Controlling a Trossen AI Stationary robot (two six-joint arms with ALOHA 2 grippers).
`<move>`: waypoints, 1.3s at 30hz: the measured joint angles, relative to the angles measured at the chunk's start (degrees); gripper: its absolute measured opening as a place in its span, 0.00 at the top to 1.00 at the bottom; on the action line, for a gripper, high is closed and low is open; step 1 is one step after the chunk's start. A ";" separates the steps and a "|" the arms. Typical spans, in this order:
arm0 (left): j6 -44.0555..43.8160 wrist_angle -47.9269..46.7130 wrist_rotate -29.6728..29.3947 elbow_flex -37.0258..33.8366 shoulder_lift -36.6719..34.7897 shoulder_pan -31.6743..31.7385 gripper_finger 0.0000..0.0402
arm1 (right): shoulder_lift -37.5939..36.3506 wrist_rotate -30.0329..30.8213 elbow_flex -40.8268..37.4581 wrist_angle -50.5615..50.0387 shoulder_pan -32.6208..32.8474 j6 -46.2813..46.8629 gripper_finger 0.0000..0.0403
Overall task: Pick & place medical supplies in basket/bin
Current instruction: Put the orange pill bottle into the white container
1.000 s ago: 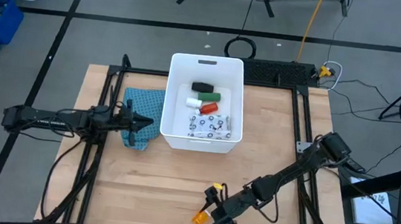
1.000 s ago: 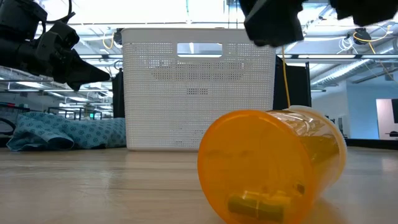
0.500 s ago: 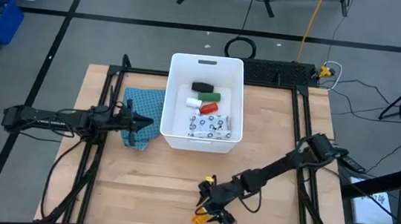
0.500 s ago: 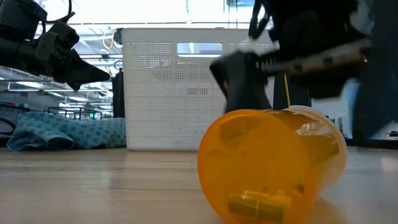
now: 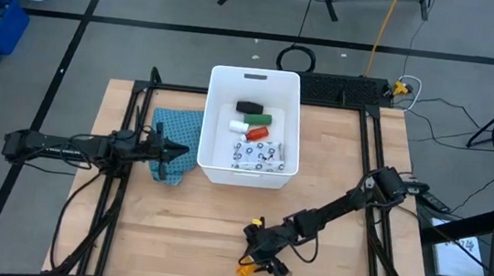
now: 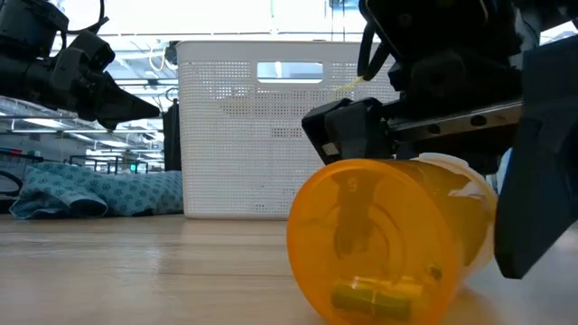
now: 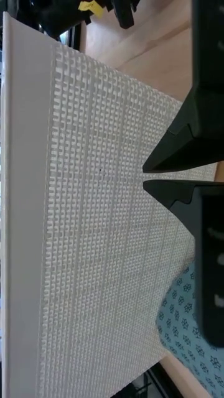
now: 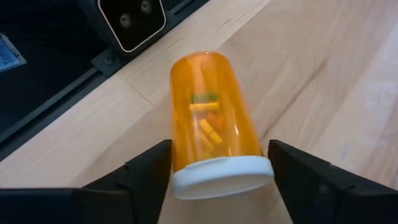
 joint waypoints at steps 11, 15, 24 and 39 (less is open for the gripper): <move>-1.46 -0.02 -0.01 0.00 -0.02 0.02 0.92 | -2.52 -4.61 -0.07 -0.03 -1.81 4.09 0.53; -0.81 -0.14 -0.01 0.00 0.00 0.02 0.92 | -8.97 -4.62 -0.07 -5.61 -3.54 1.52 0.50; 0.20 -0.50 -0.02 0.00 -0.02 0.02 0.92 | -34.33 -6.13 -0.08 -20.61 -11.54 -4.56 0.52; -2.38 -3.95 0.11 0.00 0.00 0.02 0.92 | -74.02 0.45 -27.92 -2.68 -14.02 1.56 0.52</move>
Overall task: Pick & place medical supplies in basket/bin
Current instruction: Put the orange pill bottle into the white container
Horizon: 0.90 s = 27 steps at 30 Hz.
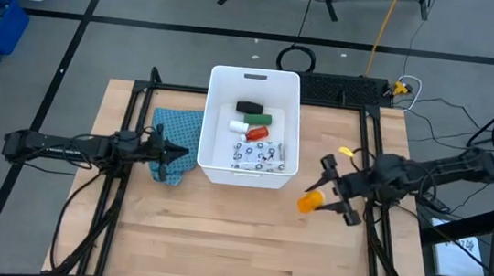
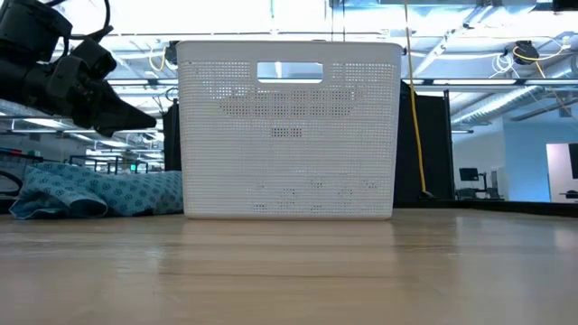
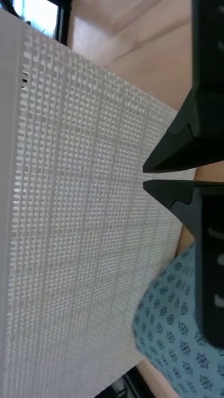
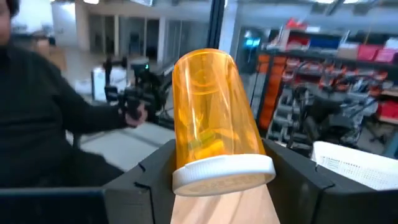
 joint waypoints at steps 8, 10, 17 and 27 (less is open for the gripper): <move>-1.77 -0.33 0.24 0.00 0.00 -0.01 0.92 | -12.66 8.86 -17.06 9.08 -1.20 4.03 0.52; -1.77 -0.33 0.35 0.00 -0.01 -0.02 0.92 | -14.72 8.74 -19.91 12.20 -1.40 5.27 0.52; -0.51 -0.29 0.35 0.00 0.00 -0.02 0.92 | -17.23 8.94 -23.73 13.92 -1.63 7.72 0.51; 0.07 0.27 -0.90 0.00 0.01 0.00 0.92 | -12.05 17.95 -14.11 19.53 -4.01 1.65 0.52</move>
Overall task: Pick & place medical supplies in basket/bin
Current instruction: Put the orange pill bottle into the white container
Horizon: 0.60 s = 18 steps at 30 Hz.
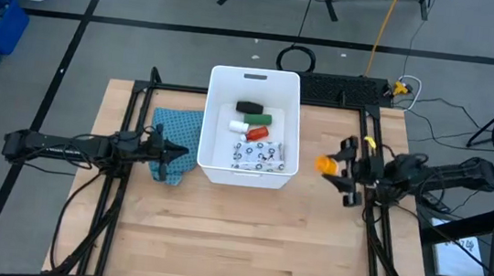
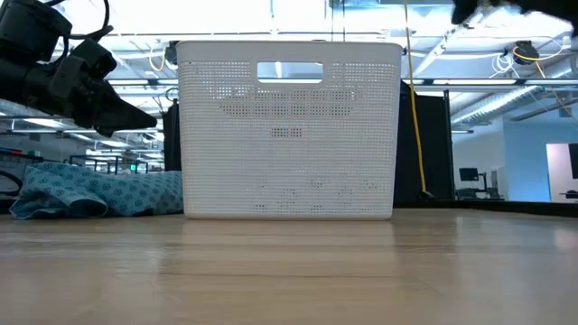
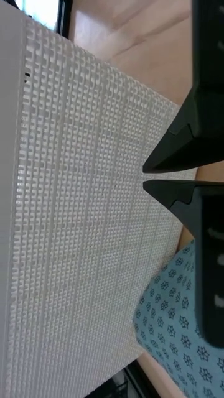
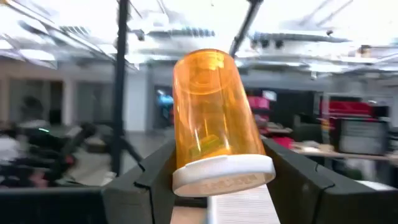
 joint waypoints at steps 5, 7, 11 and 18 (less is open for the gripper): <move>0.14 -0.01 -0.28 0.00 -0.01 -0.02 0.92 | 8.81 -0.30 15.66 -15.58 -6.09 -2.93 0.52; 0.13 -0.02 -0.26 0.00 -0.02 -0.01 0.92 | 12.99 -0.37 22.01 -22.41 -9.61 -3.68 0.52; -0.11 -0.07 -0.25 0.00 0.00 0.00 0.92 | 21.45 -5.08 32.85 -31.06 -17.68 -4.31 0.52; -1.84 -0.16 -0.21 0.00 -0.02 0.00 0.92 | 36.84 -15.35 47.66 -39.40 -29.34 -5.74 0.52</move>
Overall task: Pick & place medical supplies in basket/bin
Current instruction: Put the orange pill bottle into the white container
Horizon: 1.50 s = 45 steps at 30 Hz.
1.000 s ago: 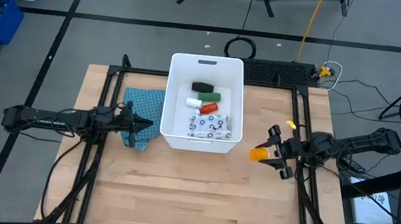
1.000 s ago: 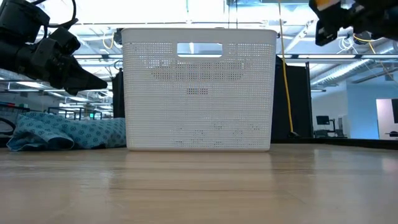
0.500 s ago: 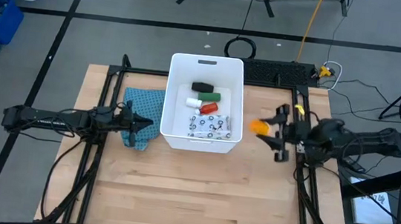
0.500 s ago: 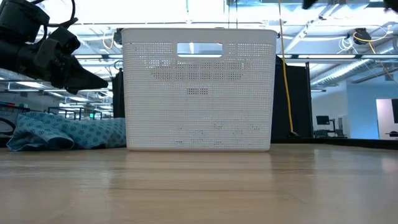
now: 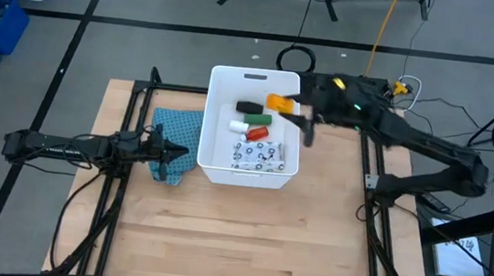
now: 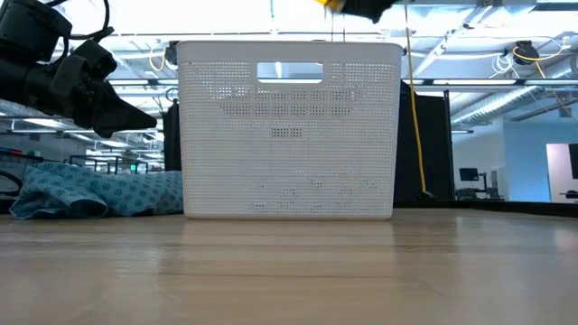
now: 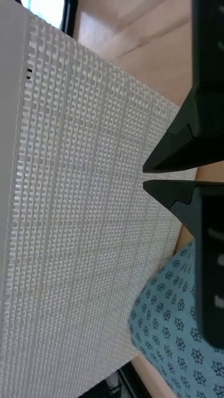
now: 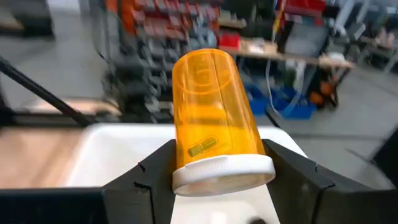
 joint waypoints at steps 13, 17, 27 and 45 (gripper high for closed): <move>1.15 0.02 0.00 0.00 0.00 -0.02 0.92 | 27.97 -0.19 14.70 -6.79 -5.74 -7.48 0.52; 1.62 0.02 0.00 0.00 0.02 -0.02 0.92 | 35.14 0.07 18.34 -11.35 -5.89 -12.01 0.52; 3.55 0.28 -0.66 0.00 0.01 0.00 0.92 | 45.51 5.95 21.91 -15.13 -4.98 -18.23 0.52; 4.42 0.24 -1.46 0.00 0.00 0.00 0.92 | 51.64 5.96 21.82 -21.59 -6.05 -17.10 0.50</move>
